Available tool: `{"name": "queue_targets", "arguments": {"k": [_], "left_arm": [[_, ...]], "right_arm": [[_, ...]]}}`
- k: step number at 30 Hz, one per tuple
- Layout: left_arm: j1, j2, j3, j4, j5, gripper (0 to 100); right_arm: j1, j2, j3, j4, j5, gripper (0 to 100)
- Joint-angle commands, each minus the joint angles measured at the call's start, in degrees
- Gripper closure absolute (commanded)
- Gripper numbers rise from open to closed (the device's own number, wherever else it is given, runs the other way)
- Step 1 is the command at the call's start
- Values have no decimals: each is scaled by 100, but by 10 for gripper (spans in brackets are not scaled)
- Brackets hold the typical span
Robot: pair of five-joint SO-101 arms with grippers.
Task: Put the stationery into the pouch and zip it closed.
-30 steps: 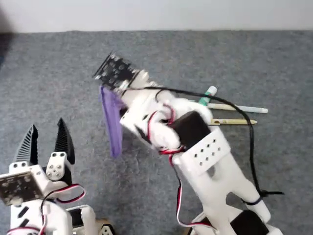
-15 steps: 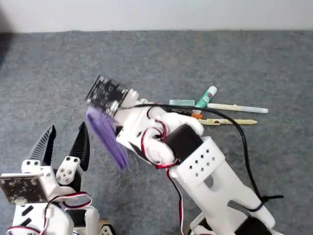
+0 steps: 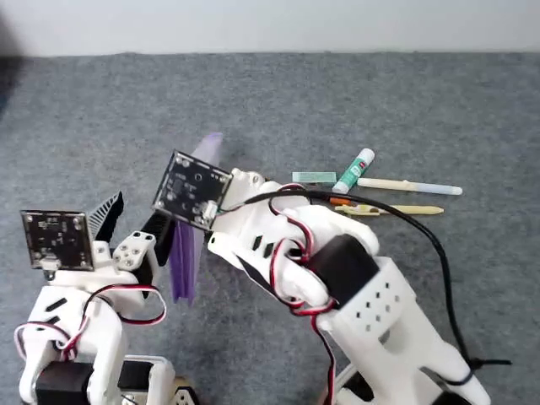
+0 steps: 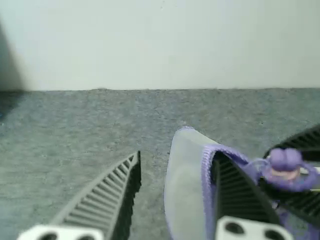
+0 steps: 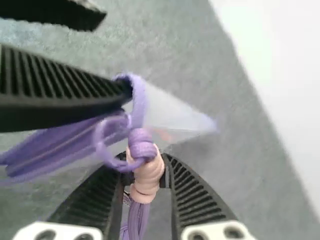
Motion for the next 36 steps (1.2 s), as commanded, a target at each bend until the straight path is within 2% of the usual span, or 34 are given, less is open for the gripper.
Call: {"name": "queue_targets", "arguments": {"k": [1, 4, 11, 14, 24, 28, 36], "left_arm": [[0, 141, -215, -79, -299, 776], [18, 158, -154, 79, -457, 804], [26, 141, 127, 202, -853, 991], [26, 141, 127, 466, -870, 987], [-26, 141, 127, 2251, -818, 987], [-211, 185, 127, 2224, -352, 988], [-413, 193, 365, 2145, -9, 988]], "right_arm": [[-31, -321, -26, -224, 352, 991], [-31, -400, -26, -251, 519, 991], [-40, -418, -18, -585, 598, 991], [-22, -418, 0, -602, 668, 991], [57, -1007, 396, -453, 633, 991], [356, -1578, 958, -180, 624, 991], [716, -2941, 2154, 400, 132, 991]]}}
